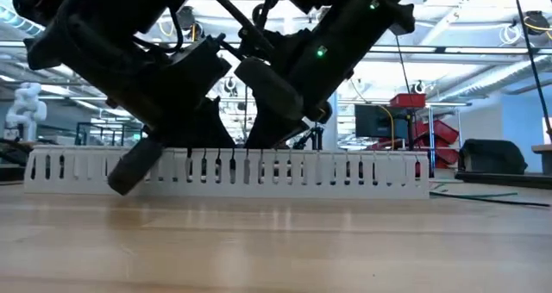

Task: Ziptie cables
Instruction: Put the cable wire into the cable duct

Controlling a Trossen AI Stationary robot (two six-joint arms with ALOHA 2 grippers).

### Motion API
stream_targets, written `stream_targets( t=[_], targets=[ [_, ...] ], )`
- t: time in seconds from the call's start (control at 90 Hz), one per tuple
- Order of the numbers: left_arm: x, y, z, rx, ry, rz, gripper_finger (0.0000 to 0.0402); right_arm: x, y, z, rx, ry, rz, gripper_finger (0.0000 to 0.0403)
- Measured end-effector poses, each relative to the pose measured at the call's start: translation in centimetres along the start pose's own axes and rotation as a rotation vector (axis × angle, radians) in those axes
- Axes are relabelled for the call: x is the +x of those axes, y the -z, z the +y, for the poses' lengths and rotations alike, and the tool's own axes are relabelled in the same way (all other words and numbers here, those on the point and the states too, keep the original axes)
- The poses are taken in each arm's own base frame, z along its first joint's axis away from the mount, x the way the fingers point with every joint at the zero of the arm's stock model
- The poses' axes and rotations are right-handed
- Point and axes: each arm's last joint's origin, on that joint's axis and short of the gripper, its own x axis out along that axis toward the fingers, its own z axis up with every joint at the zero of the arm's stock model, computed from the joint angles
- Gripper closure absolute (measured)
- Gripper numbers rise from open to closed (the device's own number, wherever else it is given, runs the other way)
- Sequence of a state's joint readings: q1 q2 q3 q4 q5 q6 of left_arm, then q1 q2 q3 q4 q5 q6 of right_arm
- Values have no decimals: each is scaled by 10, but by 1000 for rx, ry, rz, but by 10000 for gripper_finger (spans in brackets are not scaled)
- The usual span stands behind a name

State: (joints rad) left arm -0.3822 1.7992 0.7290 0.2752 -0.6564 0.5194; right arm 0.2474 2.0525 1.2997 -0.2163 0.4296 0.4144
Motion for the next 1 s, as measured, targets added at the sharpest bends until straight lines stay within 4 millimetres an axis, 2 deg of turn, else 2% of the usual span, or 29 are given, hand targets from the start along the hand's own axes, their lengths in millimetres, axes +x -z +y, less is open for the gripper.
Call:
stream_targets(
  t=[0.289,0.444,0.8,0.889,1.0],
  targets=[
    [-6,-10,3,-6,-50,-3,379,0,12,-2,0,5,100,402],
    [-7,-11,4,-16,-48,-1,384,-15,5,1,-43,7,53,402],
    [-7,-12,5,-53,-57,-9,382,-75,-25,-2,-98,28,-134,403],
    [-6,-14,6,-112,-23,-28,363,-81,-27,-7,-111,48,-125,403],
    [-4,-12,8,-214,16,-16,316,-88,-26,-12,-127,65,-99,403]
  ],
)
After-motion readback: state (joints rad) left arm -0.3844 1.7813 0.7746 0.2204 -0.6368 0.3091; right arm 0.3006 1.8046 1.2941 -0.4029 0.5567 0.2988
